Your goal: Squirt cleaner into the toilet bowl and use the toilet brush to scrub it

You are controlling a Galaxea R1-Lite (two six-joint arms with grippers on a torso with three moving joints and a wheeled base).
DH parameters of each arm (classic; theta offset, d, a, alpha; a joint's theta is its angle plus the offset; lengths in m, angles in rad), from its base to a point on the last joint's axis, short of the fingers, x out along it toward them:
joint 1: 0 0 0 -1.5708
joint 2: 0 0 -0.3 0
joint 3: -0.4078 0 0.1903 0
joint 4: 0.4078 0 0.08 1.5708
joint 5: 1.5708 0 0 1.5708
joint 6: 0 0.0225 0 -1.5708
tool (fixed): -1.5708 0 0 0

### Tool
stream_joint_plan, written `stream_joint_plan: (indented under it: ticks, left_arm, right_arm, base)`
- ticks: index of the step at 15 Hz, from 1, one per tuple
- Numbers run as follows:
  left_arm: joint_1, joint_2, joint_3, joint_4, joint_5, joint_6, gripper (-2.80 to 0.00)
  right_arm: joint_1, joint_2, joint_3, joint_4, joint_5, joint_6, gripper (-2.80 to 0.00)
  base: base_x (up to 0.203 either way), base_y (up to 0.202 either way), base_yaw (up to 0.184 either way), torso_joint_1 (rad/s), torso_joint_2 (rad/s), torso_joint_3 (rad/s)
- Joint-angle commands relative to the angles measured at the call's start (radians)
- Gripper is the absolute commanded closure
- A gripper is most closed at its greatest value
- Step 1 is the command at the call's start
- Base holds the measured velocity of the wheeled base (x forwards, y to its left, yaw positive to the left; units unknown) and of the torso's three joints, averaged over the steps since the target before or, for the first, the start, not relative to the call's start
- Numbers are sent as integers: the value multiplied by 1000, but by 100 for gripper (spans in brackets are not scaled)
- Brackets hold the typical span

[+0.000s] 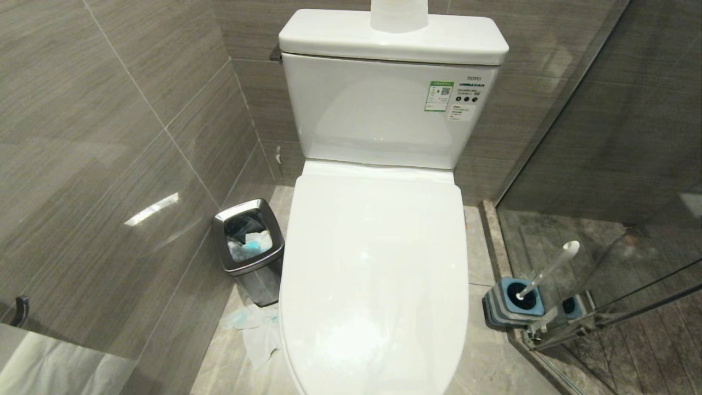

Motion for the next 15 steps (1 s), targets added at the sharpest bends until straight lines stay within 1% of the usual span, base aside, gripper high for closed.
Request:
stream_joint_plan:
  ticks: [1, 15]
  left_arm:
    - [0, 2, 2, 0, 0, 0, 0]
    - [0, 2, 2, 0, 0, 0, 0]
  right_arm:
    - [0, 0, 2, 0, 0, 1, 0]
    - [0, 0, 2, 0, 0, 1, 0]
  base:
    - [0, 0, 0, 0, 0, 0]
    - [0, 0, 0, 0, 0, 0]
